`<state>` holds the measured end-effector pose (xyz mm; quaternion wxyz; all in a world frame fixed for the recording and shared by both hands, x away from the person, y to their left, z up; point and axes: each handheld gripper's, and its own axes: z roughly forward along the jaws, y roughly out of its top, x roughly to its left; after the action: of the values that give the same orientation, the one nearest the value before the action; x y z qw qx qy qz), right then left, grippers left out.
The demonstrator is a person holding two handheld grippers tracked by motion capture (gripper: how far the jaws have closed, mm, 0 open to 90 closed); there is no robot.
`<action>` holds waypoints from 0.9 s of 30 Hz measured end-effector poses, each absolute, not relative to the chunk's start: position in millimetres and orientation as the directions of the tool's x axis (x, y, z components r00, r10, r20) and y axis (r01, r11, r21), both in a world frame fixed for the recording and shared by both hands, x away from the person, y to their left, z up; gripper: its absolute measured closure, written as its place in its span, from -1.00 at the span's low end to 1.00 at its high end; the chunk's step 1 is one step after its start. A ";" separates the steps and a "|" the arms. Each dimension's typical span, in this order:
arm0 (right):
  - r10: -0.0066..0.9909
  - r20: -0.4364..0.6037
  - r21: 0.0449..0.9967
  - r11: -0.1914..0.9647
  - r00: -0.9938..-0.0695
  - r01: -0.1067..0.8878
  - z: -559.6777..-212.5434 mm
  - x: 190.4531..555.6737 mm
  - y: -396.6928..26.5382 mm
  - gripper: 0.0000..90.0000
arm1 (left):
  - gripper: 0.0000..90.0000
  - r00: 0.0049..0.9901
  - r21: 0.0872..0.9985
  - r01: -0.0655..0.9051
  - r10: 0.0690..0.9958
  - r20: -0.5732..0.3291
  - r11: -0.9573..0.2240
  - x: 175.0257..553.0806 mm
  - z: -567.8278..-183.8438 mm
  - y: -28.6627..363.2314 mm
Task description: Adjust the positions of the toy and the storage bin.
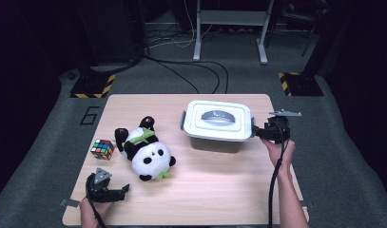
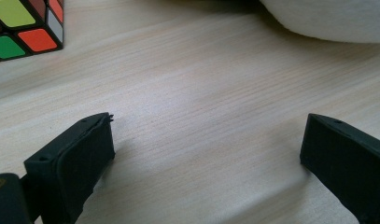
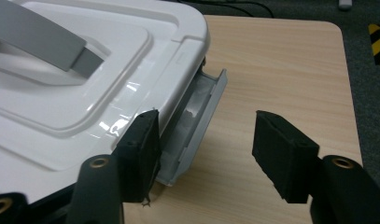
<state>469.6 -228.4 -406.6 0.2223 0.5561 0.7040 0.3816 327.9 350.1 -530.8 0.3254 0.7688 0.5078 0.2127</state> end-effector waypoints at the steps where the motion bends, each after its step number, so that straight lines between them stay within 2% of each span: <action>1: 0.950 0.105 0.787 0.102 -0.294 0.608 -403.6 468.7 -228.2 -0.30 | -0.94 0.394 0.716 0.642 0.919 -0.003 -0.273 327.9 -530.8 350.1; 3: 0.944 0.105 0.794 0.110 -0.312 0.599 -400.8 468.0 -227.4 -0.36 | -0.94 0.393 0.719 0.640 0.920 -0.003 -0.271 328.0 -531.2 350.0; 4: 0.931 0.101 0.795 0.137 -0.352 0.591 -394.6 467.4 -222.8 -0.50 | -0.94 0.392 0.721 0.638 0.920 -0.003 -0.270 328.0 -531.4 349.9; 5: 0.931 0.101 0.795 0.137 -0.352 0.591 -394.6 467.4 -222.8 -0.50 | -0.94 0.392 0.721 0.638 0.920 -0.003 -0.270 328.0 -531.4 349.9; 6: 0.912 0.081 0.799 0.182 -0.402 0.573 -388.8 467.8 -215.3 -0.55 | -0.94 0.391 0.722 0.638 0.920 -0.003 -0.269 328.0 -531.5 349.8; 11: 0.869 0.046 0.794 0.267 -0.492 0.546 -380.5 475.0 -195.7 -0.50 | -0.94 0.391 0.722 0.638 0.920 -0.004 -0.268 328.0 -531.4 349.8; 14: 0.829 0.033 0.779 0.329 -0.558 0.535 -378.5 490.4 -172.4 -0.45 | -0.94 0.392 0.722 0.638 0.920 -0.003 -0.269 328.0 -531.4 349.9; 19: 0.783 0.027 0.757 0.390 -0.621 0.524 -382.3 510.6 -151.2 -0.23 | -0.94 0.390 0.724 0.636 0.921 -0.002 -0.267 328.1 -531.7 349.7; 25: 0.772 0.032 0.738 0.411 -0.635 0.536 -388.1 525.1 -144.7 0.05 | -0.94 0.389 0.725 0.636 0.921 -0.003 -0.266 328.1 -531.8 349.7; 27: 0.773 0.030 0.737 0.412 -0.634 0.537 -389.9 526.3 -144.2 0.07 | -0.94 0.389 0.725 0.636 0.921 -0.003 -0.266 328.0 -531.8 349.7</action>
<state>526.3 -144.2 -389.9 0.1596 0.3969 0.8248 0.3697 328.0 349.7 -531.8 0.3295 0.7654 0.5085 0.2168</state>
